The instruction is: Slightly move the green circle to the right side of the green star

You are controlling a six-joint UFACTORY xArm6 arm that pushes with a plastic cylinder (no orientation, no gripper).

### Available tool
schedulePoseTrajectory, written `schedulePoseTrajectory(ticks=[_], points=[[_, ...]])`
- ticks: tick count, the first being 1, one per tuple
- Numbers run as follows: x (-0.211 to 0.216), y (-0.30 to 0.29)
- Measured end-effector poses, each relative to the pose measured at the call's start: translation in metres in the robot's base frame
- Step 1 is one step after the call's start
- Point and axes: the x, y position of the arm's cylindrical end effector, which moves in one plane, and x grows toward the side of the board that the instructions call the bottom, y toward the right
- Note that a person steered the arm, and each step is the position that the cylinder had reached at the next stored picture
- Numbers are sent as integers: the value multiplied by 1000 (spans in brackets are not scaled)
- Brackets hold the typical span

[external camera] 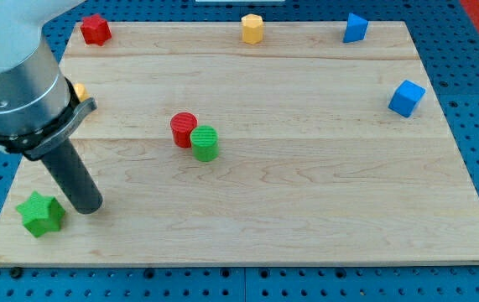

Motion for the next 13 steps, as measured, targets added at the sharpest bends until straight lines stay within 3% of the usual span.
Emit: schedulePoseTrajectory(ticks=[3, 5, 8, 9, 10, 13], points=[[-62, 35], [-94, 91], [-99, 146], [-118, 150], [-122, 167], [-54, 178]])
